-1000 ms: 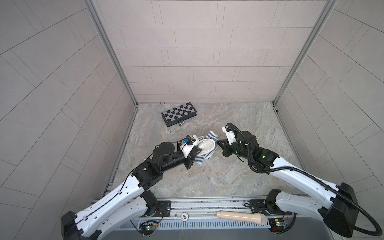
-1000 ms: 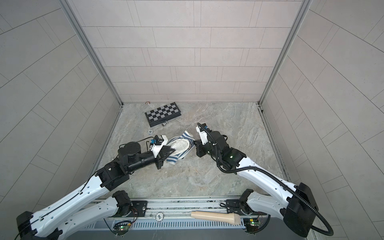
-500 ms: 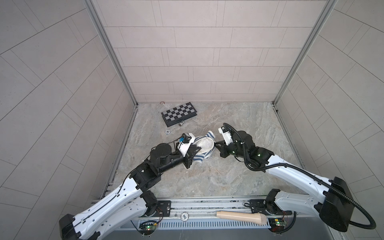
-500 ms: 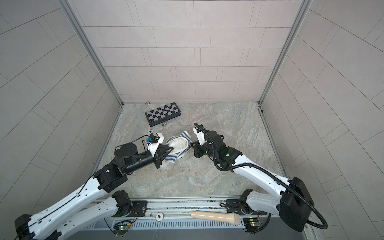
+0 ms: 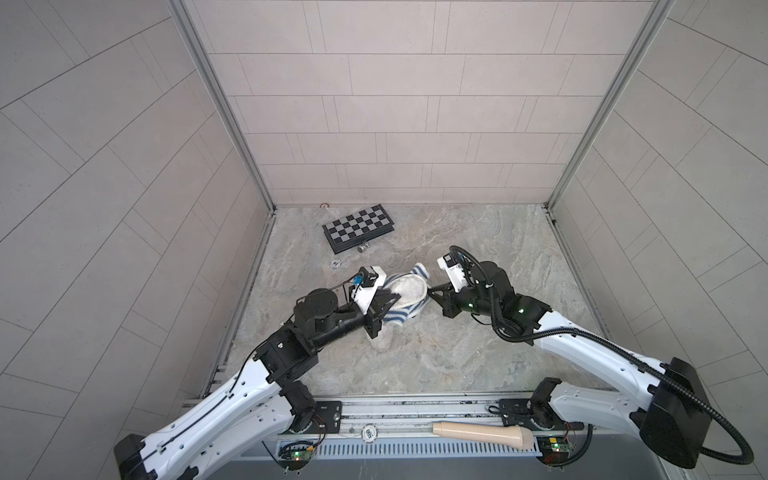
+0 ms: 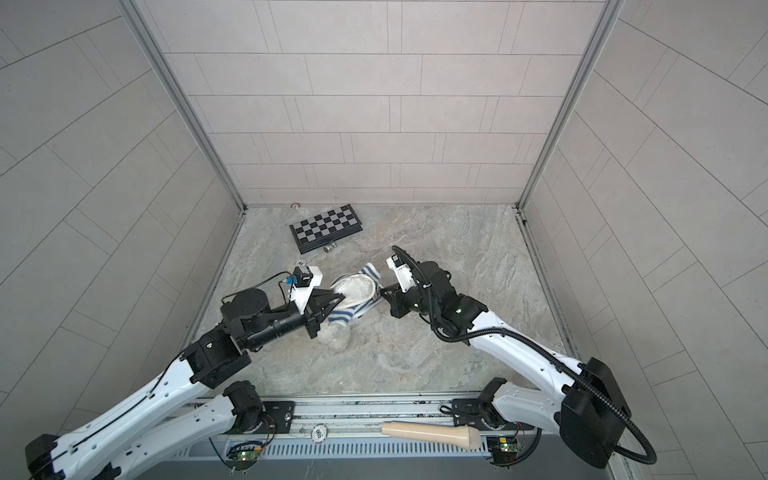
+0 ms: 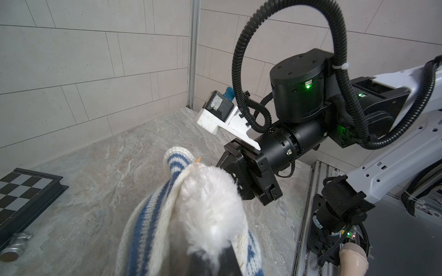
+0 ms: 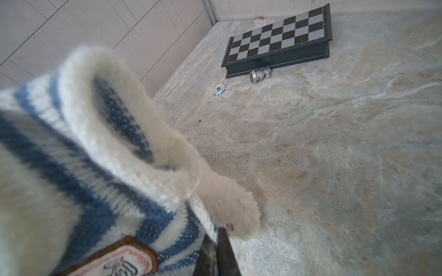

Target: Dress the teddy bear

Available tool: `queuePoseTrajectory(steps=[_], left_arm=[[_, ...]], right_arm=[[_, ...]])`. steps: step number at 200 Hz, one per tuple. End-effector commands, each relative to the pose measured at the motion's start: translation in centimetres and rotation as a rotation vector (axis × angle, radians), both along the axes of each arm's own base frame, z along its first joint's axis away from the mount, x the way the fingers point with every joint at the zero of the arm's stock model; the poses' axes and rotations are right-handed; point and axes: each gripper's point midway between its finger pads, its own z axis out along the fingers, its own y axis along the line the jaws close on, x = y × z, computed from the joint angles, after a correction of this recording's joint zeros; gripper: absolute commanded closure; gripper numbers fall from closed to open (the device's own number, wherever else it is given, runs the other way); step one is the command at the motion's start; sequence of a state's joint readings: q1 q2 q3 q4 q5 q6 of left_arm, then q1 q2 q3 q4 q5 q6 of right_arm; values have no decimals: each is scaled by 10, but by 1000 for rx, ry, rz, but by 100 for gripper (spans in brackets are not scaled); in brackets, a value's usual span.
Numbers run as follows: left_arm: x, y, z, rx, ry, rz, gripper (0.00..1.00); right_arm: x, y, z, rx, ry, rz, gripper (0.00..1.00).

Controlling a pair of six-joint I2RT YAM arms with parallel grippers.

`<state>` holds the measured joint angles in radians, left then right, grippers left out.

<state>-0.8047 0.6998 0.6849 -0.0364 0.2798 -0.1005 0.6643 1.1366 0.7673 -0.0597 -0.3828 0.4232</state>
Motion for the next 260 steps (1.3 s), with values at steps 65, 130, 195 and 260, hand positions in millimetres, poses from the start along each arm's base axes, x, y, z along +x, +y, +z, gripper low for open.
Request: queuePoseTrajectory(steps=[65, 130, 195, 260], left_arm=[[-6, 17, 87, -196, -210, 49, 100], [-4, 3, 65, -38, -206, -12, 100], [4, 10, 27, 243, -219, 4, 100], [4, 11, 24, 332, -235, -13, 100]], right_arm=[[-23, -2, -29, -20, 109, 112, 97], [-53, 10, 26, 105, -167, 263, 89], [-62, -33, 62, -12, -420, 165, 62], [-86, -31, 102, -62, -616, 291, 43]])
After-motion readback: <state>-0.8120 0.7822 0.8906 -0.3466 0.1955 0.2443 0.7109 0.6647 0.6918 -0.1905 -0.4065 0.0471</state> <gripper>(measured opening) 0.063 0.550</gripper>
